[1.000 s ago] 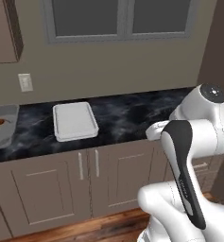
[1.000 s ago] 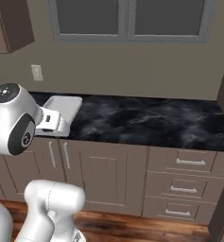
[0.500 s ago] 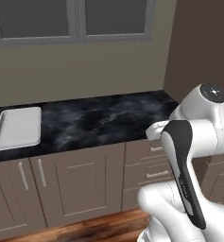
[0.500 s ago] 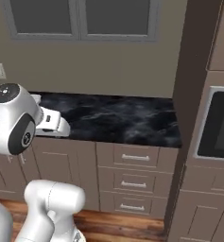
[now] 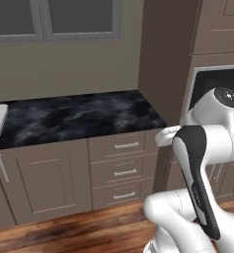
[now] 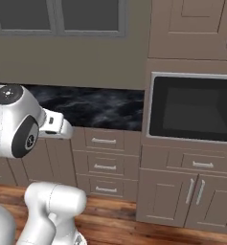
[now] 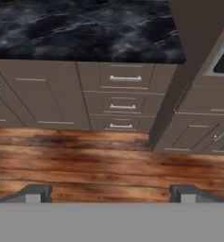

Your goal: Place one sweet potato and one chicken drumstick in each tupperware on the nearby counter, to pack two identical lunches.

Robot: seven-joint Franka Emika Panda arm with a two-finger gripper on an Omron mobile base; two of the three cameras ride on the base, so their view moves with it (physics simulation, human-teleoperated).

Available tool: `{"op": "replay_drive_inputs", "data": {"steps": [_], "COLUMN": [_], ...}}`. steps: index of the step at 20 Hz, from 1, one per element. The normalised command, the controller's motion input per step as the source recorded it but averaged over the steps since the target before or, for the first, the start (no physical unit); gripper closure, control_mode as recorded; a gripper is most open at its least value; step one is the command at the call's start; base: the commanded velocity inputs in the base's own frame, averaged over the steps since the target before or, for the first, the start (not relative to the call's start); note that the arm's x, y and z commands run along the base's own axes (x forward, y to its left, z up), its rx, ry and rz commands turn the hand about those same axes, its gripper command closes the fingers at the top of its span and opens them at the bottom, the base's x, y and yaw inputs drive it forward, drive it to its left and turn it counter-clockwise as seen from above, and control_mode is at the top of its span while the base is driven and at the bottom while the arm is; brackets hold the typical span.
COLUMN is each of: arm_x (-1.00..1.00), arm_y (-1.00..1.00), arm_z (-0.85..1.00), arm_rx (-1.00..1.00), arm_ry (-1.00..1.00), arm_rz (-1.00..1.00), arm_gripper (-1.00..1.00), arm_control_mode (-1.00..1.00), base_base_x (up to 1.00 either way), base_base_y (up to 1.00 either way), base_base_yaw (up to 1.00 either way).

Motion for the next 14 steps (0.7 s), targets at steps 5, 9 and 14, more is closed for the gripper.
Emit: {"op": "replay_drive_inputs", "data": {"steps": [5,9,14], "arm_x": [0.0,0.0,0.0], "arm_y": [0.0,0.0,0.0], "arm_z": [0.0,0.0,0.0], "arm_rx": [0.0,0.0,0.0], "arm_ry": [0.0,0.0,0.0], "arm_rz": [0.0,0.0,0.0], "arm_gripper": [-1.0,-1.0,-1.0], "arm_control_mode": [1.0,1.0,1.0], "base_base_x": [-0.14,-0.05,-0.03], "base_base_y": [-1.0,-1.0,-1.0], "base_base_yaw": [0.0,0.0,-0.03]}}
